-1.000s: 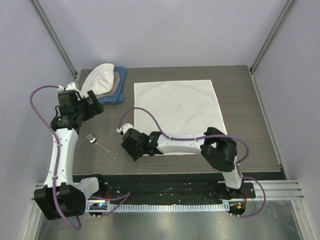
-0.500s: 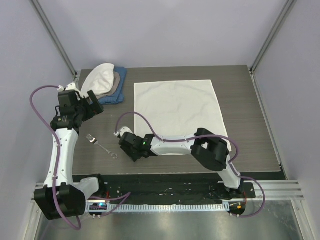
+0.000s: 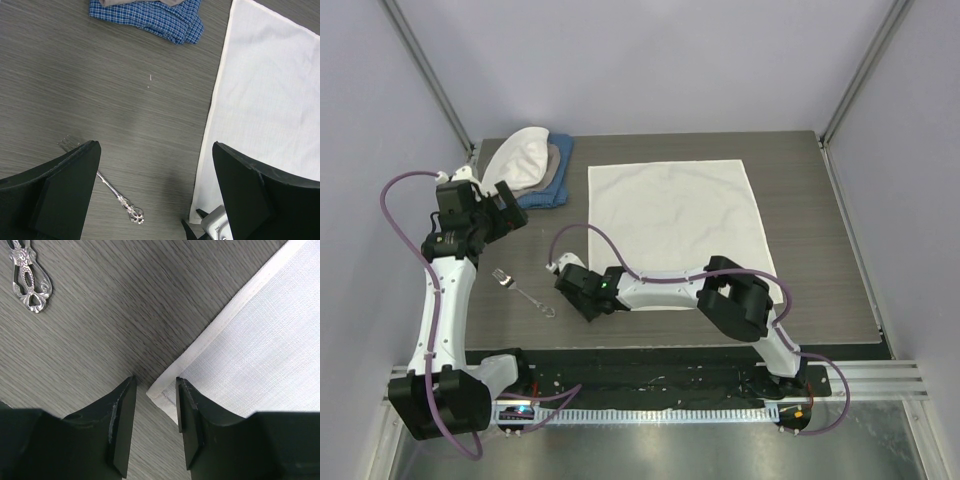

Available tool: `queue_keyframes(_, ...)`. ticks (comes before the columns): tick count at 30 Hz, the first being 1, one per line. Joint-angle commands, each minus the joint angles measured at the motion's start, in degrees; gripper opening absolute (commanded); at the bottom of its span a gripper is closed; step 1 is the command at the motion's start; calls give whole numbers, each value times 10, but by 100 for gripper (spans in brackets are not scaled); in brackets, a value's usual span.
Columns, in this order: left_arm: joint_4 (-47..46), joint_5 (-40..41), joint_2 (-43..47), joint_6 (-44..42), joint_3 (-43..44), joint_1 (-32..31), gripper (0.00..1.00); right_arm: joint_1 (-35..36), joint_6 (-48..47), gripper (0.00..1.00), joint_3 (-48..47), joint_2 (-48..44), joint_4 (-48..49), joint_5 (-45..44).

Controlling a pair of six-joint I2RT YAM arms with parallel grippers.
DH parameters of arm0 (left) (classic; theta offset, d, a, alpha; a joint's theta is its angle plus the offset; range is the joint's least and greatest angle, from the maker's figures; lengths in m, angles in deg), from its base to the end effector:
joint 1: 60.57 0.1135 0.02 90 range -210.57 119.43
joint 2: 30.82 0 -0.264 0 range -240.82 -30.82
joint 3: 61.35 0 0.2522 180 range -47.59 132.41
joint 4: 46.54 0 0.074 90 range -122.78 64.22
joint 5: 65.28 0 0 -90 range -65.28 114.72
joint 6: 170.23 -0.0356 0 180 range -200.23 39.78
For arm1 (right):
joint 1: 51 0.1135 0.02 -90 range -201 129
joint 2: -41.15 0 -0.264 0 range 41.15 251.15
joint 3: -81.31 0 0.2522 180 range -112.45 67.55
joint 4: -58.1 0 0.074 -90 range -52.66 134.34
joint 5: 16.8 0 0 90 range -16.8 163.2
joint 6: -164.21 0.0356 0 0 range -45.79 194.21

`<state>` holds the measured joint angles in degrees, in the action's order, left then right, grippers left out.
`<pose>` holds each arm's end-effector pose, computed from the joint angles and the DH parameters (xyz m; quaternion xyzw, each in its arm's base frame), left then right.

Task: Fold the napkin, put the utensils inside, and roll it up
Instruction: Fold the napkin

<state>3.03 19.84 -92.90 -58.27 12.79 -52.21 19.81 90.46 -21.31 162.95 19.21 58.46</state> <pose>0.2279 0.0304 0.3328 -0.2162 0.8698 -0.0902 0.4342 0.1580 0.4264 0.1630 -0.4057 0.8636 0.0985 0.2827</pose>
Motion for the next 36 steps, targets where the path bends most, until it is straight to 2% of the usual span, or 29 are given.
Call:
queue_keyframes(1, -2, -12, 5, -9, 3, 3, 100, 2, 20, 43, -18, 5, -31, 4)
queue_keyframes(14, -1, -14, 6, -9, 4, 3, 100, -18, 77, 43, -4, 21, -50, 39)
queue_keyframes(20, -2, -18, 4, -9, 4, 3, 100, -34, 86, 38, 20, 28, -51, 85)
queue_keyframes(30, -4, -20, 9, -8, 3, 3, 100, -30, 86, 14, 25, 49, -49, 139)
queue_keyframes(34, -2, -15, 13, -8, 3, 3, 100, -19, 80, 1, 4, 50, -46, 179)
queue_keyframes(36, -3, -13, 16, -9, 4, 3, 100, -9, 80, 1, -9, 46, -44, 195)
